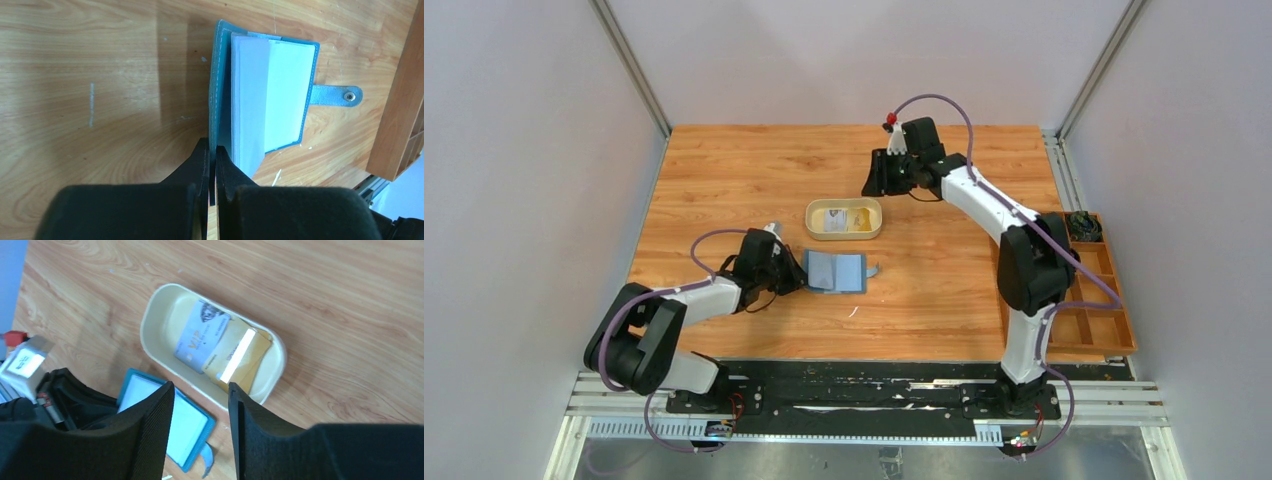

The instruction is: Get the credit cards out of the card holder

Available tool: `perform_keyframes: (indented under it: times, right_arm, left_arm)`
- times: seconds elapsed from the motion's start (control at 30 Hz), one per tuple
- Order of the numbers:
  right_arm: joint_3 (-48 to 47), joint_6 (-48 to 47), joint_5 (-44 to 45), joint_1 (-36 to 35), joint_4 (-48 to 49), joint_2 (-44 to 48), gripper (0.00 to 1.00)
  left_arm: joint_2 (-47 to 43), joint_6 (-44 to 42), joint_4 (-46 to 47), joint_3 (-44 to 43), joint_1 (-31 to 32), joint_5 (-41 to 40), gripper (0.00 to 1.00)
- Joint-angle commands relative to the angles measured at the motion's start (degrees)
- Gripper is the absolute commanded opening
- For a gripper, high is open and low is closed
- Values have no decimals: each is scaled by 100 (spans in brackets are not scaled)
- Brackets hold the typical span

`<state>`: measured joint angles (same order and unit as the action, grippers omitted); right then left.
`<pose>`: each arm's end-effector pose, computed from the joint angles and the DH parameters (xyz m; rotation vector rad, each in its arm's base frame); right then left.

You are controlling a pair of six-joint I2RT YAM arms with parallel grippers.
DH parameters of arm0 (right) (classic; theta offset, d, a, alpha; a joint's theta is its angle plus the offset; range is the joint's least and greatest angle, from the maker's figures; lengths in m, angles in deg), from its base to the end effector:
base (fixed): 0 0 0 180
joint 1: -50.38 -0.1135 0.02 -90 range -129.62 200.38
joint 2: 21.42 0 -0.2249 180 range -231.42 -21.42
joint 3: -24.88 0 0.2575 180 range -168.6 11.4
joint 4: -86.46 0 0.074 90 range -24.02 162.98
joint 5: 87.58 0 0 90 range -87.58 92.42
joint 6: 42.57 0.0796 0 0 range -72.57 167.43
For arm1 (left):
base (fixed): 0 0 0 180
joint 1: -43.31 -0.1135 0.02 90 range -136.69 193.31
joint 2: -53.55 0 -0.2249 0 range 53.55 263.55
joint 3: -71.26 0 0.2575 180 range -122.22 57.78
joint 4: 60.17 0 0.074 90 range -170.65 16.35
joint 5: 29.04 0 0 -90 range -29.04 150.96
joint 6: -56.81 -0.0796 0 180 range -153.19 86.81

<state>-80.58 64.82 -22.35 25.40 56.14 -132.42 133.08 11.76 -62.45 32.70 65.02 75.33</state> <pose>0.4169 0.2310 0.2129 -0.4023 2.2361 0.8793 0.2562 -0.1233 0.0623 -0.3641 2.4361 -0.8432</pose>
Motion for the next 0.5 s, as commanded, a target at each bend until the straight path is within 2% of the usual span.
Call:
perform_keyframes:
  times: [0.0,0.17,0.27,0.47]
  right_arm:
    - [342,-401,450,-639,-98,605,51]
    - [1259,-92,656,-1332,525,933,63]
    - [1630,144,710,-1614,736,856,64]
    - [1656,412,1221,-2121,840,514,66]
  left_arm:
    - [102,-319,-1249,-42,295,-436,0]
    - [128,-260,-1286,-109,358,-510,0]
    - [118,-214,-1305,-128,391,-538,0]
    - [182,-64,-1168,-67,502,-597,0]
